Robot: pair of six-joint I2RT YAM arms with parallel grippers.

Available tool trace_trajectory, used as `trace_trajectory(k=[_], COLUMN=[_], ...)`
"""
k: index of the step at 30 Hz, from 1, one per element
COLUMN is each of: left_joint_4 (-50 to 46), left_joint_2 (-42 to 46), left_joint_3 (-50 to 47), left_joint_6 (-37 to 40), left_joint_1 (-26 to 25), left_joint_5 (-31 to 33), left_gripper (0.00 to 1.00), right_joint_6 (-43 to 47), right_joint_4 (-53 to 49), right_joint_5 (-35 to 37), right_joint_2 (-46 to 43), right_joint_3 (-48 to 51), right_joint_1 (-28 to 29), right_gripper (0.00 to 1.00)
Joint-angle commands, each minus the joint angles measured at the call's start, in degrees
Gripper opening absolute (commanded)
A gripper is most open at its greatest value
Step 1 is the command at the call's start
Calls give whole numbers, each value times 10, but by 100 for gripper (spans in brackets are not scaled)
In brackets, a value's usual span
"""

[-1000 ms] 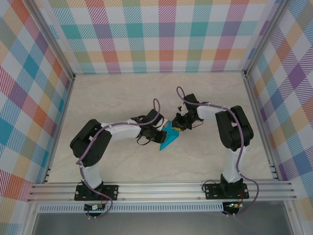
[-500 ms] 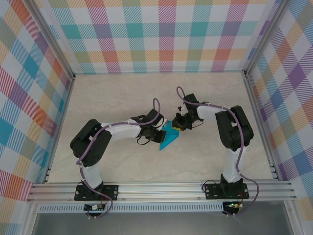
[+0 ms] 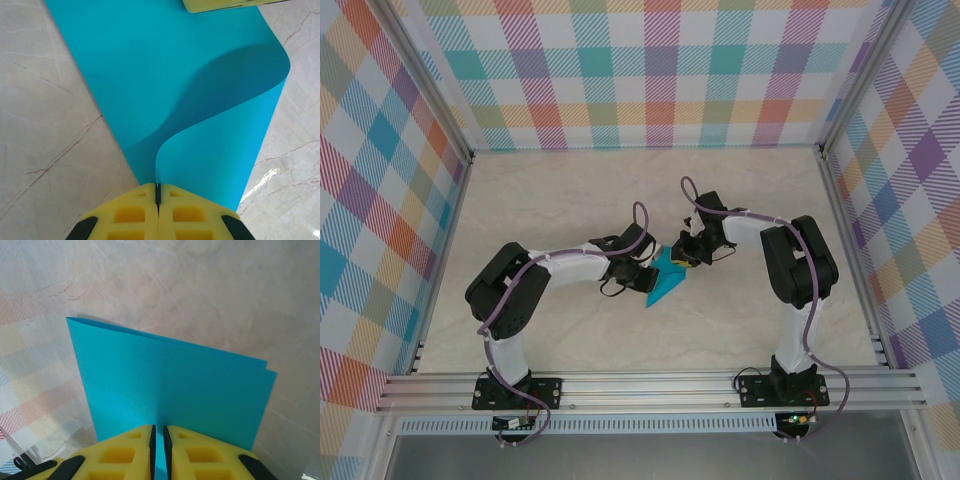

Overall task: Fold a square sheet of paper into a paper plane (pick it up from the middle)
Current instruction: Third fold the triangle at the center of the table.

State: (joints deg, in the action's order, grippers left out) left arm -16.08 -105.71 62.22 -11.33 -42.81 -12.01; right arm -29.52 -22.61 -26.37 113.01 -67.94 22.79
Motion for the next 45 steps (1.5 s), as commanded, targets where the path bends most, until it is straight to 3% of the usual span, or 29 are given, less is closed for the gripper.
trace_trajectory(k=[1, 15, 23, 30, 36, 45], left_joint_4=[-9, -4, -6, -4, -3, -6], left_joint_2=[-15, -20, -19, -19, -15, -15], left_joint_3=[21, 8, 1, -5, -7, -3], left_joint_6=[-3, -8, -5, -7, -6, -5], left_joint_1=[4, 4, 4, 4, 4, 4], left_joint_5=[7, 5, 12, 14, 19, 19], left_gripper=[0, 1, 0, 1, 0, 0], right_joint_6=[0, -5, -17, -114, -194, -230], right_joint_4=[-26, -33, -44, 104, 221, 282], right_joint_5=[19, 16, 52, -32, -42, -33], right_joint_2=[3, -16, -126, -209, -222, -191], right_joint_3=[1, -2, 12, 154, 234, 261], right_joint_1=[5, 4, 0, 18, 63, 88], right_gripper=[16, 18, 22, 14, 11, 12])
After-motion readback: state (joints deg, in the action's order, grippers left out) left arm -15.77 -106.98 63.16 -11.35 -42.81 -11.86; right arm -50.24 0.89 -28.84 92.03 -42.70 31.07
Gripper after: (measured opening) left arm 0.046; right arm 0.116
